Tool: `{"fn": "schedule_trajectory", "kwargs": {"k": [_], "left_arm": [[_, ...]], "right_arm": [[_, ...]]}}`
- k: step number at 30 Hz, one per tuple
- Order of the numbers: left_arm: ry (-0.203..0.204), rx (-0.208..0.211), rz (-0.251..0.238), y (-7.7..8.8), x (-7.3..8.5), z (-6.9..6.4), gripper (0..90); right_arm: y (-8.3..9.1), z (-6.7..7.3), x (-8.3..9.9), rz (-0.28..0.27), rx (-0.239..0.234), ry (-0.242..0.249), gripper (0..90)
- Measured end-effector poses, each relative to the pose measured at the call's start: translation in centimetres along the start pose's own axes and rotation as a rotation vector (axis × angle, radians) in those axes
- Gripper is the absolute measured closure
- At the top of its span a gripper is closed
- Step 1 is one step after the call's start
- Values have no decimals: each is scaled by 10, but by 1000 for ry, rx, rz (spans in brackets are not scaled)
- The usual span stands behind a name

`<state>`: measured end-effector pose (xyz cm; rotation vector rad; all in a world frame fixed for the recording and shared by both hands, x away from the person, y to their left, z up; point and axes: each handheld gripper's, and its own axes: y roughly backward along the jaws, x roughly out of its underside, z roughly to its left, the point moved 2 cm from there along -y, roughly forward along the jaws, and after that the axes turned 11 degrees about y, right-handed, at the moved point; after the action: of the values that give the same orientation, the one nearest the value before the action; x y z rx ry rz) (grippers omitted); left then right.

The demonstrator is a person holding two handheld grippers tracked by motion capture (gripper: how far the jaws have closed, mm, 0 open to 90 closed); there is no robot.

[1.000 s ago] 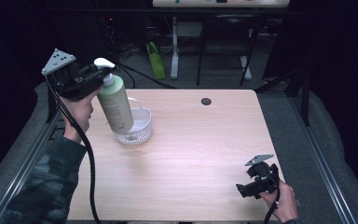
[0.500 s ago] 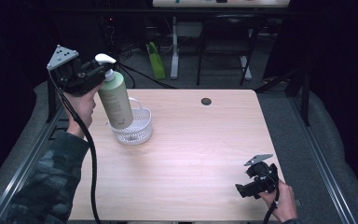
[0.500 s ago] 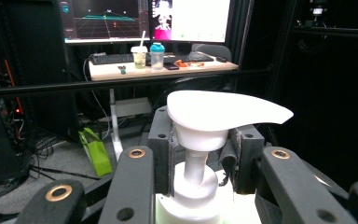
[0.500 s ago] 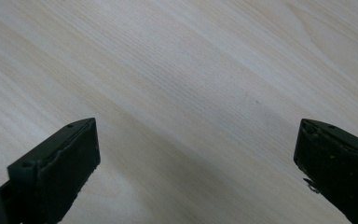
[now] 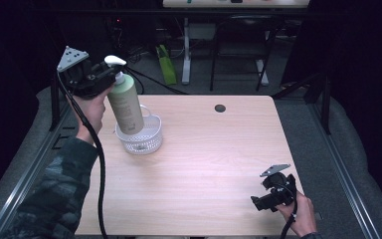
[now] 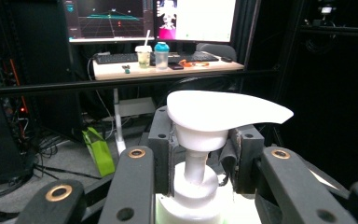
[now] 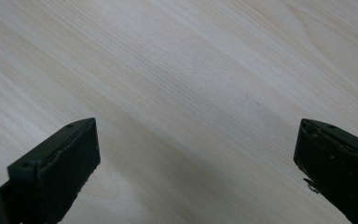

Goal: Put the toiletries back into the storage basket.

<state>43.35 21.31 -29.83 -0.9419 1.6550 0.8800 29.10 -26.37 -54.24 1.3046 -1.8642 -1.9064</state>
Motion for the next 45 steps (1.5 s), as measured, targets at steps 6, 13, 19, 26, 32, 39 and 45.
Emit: {"fn": "schedule_trajectory", "kwargs": {"k": [6, 13, 19, 26, 32, 39, 45], "left_arm": [[9, -13, 0, -5, 1, 4, 677], [13, -29, -4, -11, 3, 8, 677], [15, -32, 2, -16, 5, 10, 677], [22, -30, 8, -22, 9, 9, 677], [13, -23, 9, -25, 14, 9, 677], [20, -39, 24, -30, 22, 16, 677], [14, -45, 34, -32, 27, 18, 677]], "right_arm": [[0, 0, 0, 2, 1, 1, 0], [-1, 0, 0, 3, -2, -4, 0], [-1, -1, 0, 5, -2, -2, 0], [-1, 0, 0, 2, -5, -7, 0], [-1, 0, 0, 2, -4, -4, 0], [-1, 0, 0, 3, -2, -2, 0], [-1, 0, 0, 4, 0, 0, 0]]}}
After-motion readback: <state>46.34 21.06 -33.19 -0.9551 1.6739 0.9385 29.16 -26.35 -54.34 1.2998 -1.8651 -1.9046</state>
